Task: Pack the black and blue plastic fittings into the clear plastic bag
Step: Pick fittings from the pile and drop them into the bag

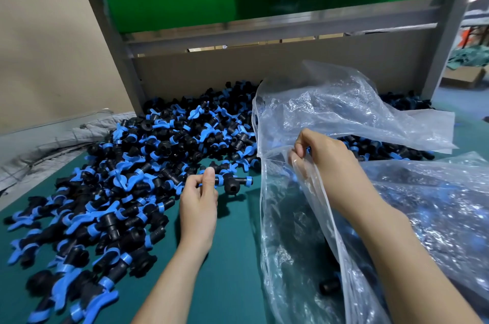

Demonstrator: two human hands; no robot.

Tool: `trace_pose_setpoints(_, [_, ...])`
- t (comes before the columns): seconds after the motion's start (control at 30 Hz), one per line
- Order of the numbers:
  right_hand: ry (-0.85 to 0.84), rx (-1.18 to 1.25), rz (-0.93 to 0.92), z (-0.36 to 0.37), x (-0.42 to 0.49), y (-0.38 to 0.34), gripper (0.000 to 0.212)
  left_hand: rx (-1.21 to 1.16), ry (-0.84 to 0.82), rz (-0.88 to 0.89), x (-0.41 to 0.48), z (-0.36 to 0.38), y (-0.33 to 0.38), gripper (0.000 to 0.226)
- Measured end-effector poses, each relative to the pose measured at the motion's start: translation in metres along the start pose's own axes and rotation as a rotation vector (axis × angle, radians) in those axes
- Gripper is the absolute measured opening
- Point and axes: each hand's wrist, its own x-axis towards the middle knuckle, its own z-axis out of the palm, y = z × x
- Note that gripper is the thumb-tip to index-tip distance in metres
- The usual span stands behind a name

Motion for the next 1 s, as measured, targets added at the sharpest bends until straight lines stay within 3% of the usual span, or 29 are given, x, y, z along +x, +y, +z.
trace_pose_setpoints(1.0, [0.001, -0.023, 0.006, 0.0033, 0.0023, 0.0032, 0.022, -0.083, 0.006, -0.109, 0.0030, -0.0031, 0.0052, 0.048])
